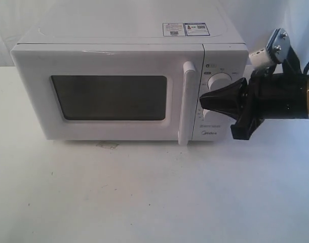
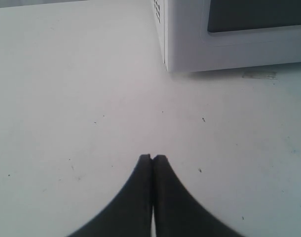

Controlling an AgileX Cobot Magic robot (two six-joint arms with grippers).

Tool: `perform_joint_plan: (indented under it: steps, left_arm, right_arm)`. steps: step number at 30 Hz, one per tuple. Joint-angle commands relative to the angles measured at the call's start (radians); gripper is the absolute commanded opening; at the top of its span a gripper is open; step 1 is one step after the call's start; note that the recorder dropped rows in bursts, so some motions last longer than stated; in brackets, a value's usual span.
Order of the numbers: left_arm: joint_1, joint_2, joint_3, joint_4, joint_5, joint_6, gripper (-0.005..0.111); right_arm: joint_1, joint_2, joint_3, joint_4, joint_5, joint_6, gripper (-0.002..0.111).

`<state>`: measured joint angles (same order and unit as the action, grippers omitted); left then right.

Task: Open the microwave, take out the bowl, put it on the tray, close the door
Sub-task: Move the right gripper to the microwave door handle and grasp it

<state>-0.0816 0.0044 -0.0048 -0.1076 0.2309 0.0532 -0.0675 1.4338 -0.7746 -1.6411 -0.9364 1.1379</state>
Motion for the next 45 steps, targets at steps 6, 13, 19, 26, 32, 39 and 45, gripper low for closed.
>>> perform_joint_plan:
  steps: [6,13,19,26,32,39,45]
  left_arm:
    - [0.000,-0.004,0.005,-0.007,0.000,-0.001,0.000]
    - [0.000,-0.004,0.005,-0.007,0.000,-0.001,0.000]
    - [0.000,-0.004,0.005,-0.007,0.000,-0.001,0.000]
    - [0.000,-0.004,0.005,-0.007,0.000,-0.001,0.000]
    - [0.000,-0.004,0.005,-0.007,0.000,-0.001,0.000]
    - [0.000,-0.004,0.005,-0.007,0.000,-0.001,0.000]
    - [0.000,-0.004,0.005,-0.007,0.000,-0.001,0.000]
  right_arm:
    - [-0.011,0.058,-0.009,0.103,0.037,-0.094,0.010]
    - [-0.009,0.060,-0.009,0.191,-0.005,-0.276,0.052]
    - [0.029,0.119,-0.009,0.289,-0.005,-0.356,0.052]
    - [0.071,0.182,-0.023,0.335,-0.008,-0.382,0.052]
    - [0.108,0.231,-0.081,0.354,0.018,-0.382,0.052]
    - [0.120,0.275,-0.120,0.359,0.015,-0.371,0.015]
    - [0.120,0.275,-0.120,0.359,0.015,-0.373,0.000]
